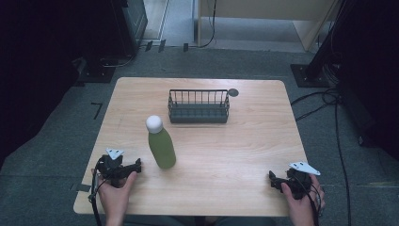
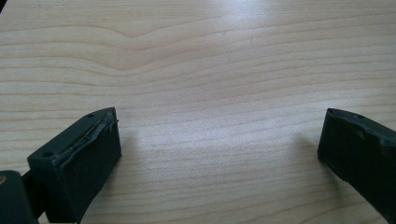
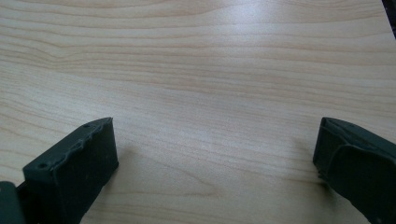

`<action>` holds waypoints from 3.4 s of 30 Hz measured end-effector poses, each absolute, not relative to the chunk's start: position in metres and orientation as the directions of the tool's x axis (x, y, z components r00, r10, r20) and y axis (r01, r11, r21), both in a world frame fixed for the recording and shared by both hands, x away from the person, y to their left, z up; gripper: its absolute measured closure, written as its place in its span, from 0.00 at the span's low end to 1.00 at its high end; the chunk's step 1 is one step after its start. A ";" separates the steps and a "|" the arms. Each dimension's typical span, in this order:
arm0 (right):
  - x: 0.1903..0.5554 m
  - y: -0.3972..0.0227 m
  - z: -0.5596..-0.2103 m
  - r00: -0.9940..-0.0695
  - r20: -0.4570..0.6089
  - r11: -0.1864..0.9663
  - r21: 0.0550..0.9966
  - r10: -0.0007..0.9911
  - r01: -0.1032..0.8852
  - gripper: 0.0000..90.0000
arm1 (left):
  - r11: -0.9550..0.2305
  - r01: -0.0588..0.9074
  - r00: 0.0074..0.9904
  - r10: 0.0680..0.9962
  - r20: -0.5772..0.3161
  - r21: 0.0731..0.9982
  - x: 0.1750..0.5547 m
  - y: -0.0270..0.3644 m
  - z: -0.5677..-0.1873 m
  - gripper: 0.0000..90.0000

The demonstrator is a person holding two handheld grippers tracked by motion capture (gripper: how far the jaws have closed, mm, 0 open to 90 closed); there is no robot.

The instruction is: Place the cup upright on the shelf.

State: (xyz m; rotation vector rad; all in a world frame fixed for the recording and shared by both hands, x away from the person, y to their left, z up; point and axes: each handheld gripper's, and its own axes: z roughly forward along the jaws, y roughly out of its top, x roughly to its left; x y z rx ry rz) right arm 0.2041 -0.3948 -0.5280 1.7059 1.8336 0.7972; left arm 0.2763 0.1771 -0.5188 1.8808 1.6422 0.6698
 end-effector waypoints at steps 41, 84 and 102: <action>0.204 -0.395 -0.528 -0.083 0.026 0.039 0.715 0.996 0.698 0.00 | -0.188 0.551 0.388 0.920 -0.050 0.813 0.228 0.122 -0.461 0.00; 0.204 -0.395 -0.528 -0.083 0.026 0.039 0.715 0.996 0.698 0.00 | -0.148 0.472 0.437 0.895 -0.086 0.869 0.267 0.075 -0.420 0.24; 0.204 -0.395 -0.528 -0.082 0.027 0.039 0.715 0.996 0.698 0.00 | -0.153 0.368 0.481 0.875 -0.047 0.917 0.294 0.049 -0.397 0.24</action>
